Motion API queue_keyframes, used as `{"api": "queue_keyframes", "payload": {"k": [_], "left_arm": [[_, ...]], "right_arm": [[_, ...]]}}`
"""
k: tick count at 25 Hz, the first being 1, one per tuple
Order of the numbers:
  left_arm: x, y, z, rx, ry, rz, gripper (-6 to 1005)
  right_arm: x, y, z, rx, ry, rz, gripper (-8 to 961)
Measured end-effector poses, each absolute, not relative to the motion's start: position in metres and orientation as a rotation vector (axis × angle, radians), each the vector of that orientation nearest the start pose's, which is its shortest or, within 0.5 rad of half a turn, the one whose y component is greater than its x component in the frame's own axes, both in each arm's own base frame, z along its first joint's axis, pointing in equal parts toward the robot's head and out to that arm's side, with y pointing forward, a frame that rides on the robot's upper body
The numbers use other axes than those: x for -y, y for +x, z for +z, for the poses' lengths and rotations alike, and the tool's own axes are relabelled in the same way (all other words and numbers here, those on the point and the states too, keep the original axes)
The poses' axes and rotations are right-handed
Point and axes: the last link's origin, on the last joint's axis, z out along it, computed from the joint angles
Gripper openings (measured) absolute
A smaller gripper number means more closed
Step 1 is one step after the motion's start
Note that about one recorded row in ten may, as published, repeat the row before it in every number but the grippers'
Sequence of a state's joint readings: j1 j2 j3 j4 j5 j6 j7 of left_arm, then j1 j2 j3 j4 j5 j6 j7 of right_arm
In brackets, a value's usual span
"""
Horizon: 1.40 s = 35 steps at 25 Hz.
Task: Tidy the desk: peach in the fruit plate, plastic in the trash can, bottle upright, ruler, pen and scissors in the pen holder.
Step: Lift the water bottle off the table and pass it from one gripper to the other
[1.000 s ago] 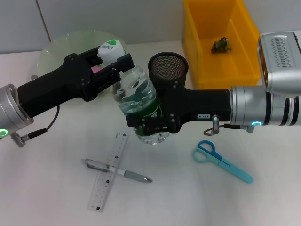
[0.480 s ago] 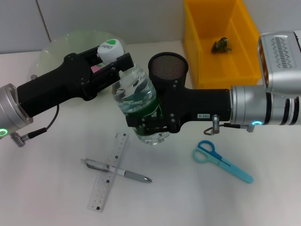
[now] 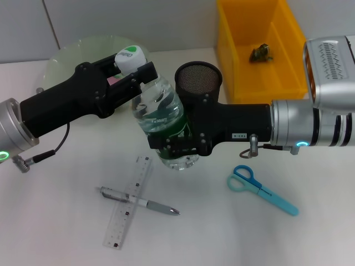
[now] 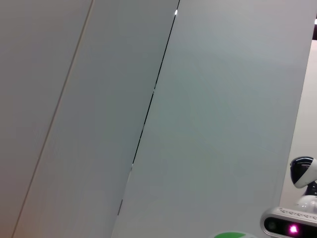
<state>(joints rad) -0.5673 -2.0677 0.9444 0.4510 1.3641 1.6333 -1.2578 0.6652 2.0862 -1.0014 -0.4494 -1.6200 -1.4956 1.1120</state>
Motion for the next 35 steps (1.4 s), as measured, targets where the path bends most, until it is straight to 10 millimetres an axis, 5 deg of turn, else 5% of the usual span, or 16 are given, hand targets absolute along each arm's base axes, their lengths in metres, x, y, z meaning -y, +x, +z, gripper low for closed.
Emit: {"api": "queue_keyframes", "payload": {"k": [35], "left_arm": [[-0.335, -0.206, -0.002, 0.514, -2.529, -1.353, 448]], "right_arm": [[-0.341, 0.192, -0.036, -0.235, -2.832, 0.954, 768]]}}
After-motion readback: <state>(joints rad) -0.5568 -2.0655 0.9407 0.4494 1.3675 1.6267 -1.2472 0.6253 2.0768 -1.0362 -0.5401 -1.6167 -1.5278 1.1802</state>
